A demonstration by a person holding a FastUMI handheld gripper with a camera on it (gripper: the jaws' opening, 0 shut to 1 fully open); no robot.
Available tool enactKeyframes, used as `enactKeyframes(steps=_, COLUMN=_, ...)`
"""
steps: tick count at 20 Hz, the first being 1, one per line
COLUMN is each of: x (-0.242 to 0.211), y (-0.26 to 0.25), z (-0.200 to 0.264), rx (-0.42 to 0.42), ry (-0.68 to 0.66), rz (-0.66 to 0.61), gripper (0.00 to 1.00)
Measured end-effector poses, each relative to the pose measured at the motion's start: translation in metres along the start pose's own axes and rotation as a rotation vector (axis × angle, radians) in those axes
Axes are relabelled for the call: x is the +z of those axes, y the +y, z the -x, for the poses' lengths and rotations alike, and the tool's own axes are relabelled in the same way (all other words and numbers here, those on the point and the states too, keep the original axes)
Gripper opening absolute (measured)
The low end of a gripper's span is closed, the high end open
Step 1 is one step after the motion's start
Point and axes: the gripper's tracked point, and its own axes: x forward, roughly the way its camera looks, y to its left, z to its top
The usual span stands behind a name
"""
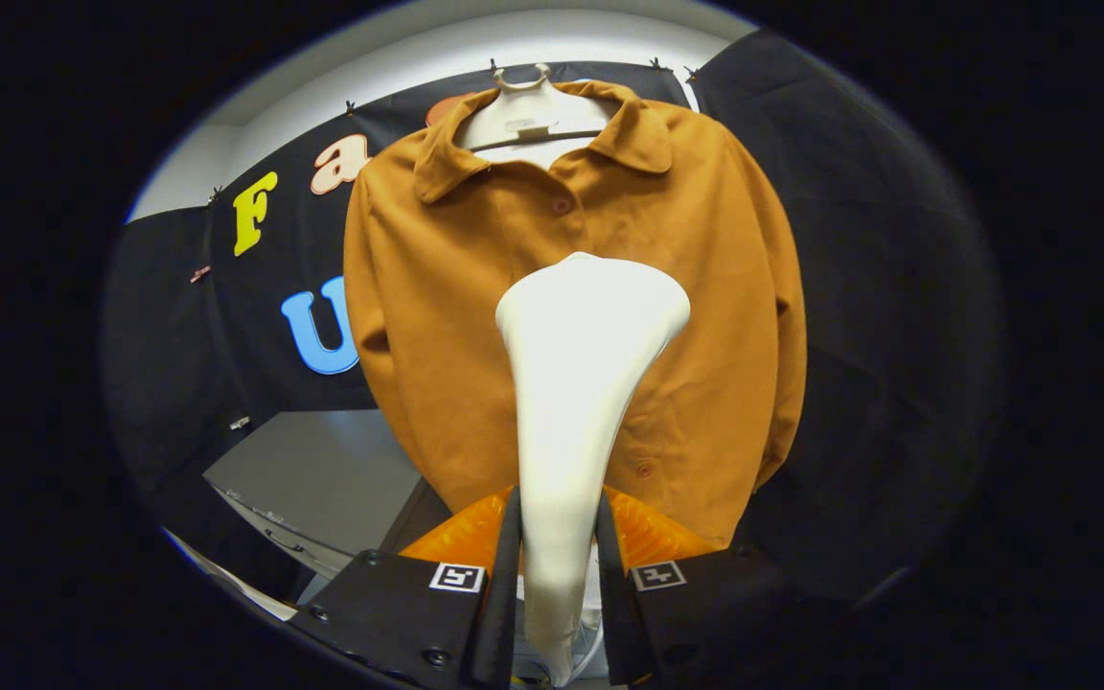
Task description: Iron the clothes twice with a garment steamer, once on the left side and once on the right side.
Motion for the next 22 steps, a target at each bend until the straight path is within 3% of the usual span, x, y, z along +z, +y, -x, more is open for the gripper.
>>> enactKeyframes(steps=5, x=0.044, y=-0.029, z=-0.008, rx=0.029, ry=-0.072, rz=-0.031, gripper=0.41)
enactKeyframes(steps=10, x=0.058, y=-0.049, z=-0.030, rx=0.081, ry=-0.087, rz=-0.090, gripper=0.41)
enactKeyframes(steps=22, x=0.005, y=-0.070, z=-0.059, rx=0.130, ry=0.026, rz=-0.135, gripper=0.41)
